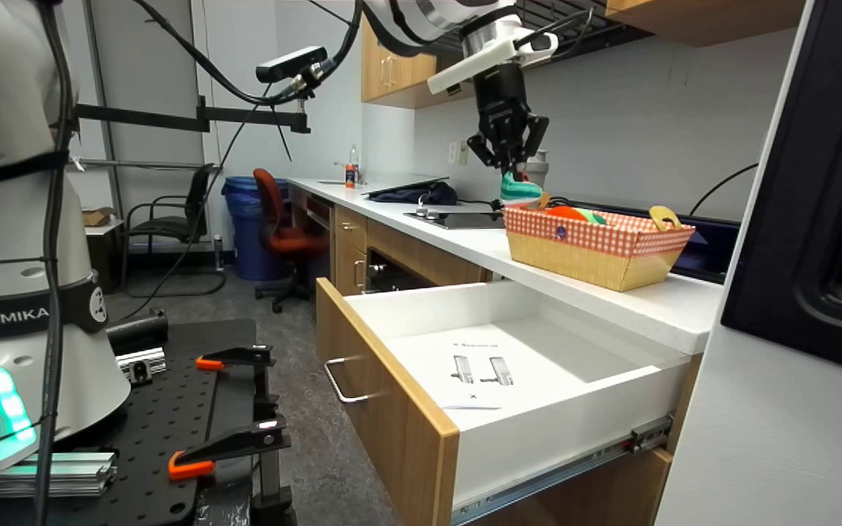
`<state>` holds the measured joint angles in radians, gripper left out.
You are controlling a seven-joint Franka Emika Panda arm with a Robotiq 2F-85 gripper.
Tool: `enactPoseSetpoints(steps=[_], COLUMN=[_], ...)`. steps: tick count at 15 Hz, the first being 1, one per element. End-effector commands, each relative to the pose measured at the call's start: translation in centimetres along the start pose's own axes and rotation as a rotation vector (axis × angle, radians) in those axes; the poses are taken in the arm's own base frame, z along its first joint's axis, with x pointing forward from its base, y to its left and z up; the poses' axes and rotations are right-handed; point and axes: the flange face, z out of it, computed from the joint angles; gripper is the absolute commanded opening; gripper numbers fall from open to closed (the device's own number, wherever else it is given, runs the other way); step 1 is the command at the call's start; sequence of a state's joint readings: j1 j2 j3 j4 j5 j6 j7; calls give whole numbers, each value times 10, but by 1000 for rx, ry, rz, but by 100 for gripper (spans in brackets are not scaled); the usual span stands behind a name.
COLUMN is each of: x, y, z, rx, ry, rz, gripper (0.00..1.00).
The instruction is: Remove a piece of watermelon plush toy from the open drawer, put the watermelon in the carton box and then close the drawer
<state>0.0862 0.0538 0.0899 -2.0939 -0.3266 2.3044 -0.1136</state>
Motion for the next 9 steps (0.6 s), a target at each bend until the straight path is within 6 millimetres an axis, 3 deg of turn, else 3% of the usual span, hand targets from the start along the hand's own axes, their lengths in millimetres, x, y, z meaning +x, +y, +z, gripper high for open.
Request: enactPoseSetpoints(steps=[1, 9], x=[23, 50], y=[-6, -3], z=[-8, -2], rx=[-73, -235], ry=[66, 163], rz=[22, 82], gripper=[4, 4])
